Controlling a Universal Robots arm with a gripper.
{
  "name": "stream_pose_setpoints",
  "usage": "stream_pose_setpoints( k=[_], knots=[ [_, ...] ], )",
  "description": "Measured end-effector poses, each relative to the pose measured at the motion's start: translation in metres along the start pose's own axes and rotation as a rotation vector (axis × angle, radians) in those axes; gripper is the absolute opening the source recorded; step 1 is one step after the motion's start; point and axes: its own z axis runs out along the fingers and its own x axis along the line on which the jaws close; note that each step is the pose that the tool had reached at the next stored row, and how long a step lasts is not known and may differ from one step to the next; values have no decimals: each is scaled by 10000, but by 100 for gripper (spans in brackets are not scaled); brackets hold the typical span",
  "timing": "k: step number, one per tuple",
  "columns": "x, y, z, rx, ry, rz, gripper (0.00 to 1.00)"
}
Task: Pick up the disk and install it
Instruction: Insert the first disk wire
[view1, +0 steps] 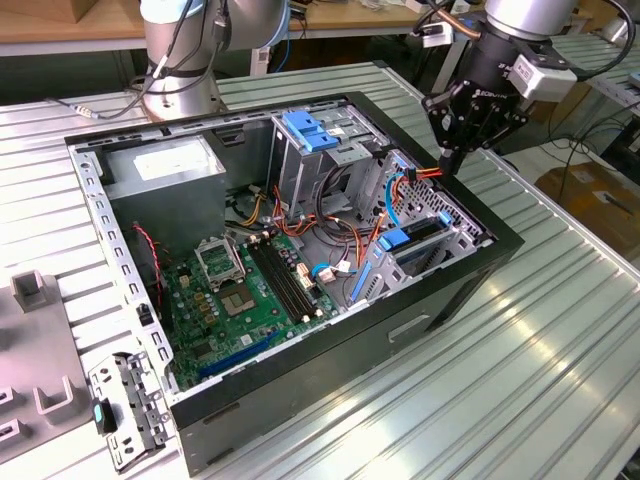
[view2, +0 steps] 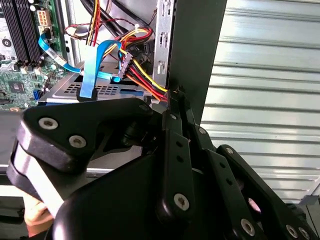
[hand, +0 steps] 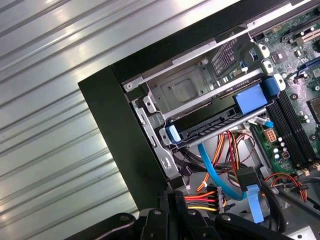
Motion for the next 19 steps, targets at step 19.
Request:
stream_pose_setpoints(
  k=[19],
  knots=[
    [-13, 5, 0, -59, -24, 1233, 16]
  ],
)
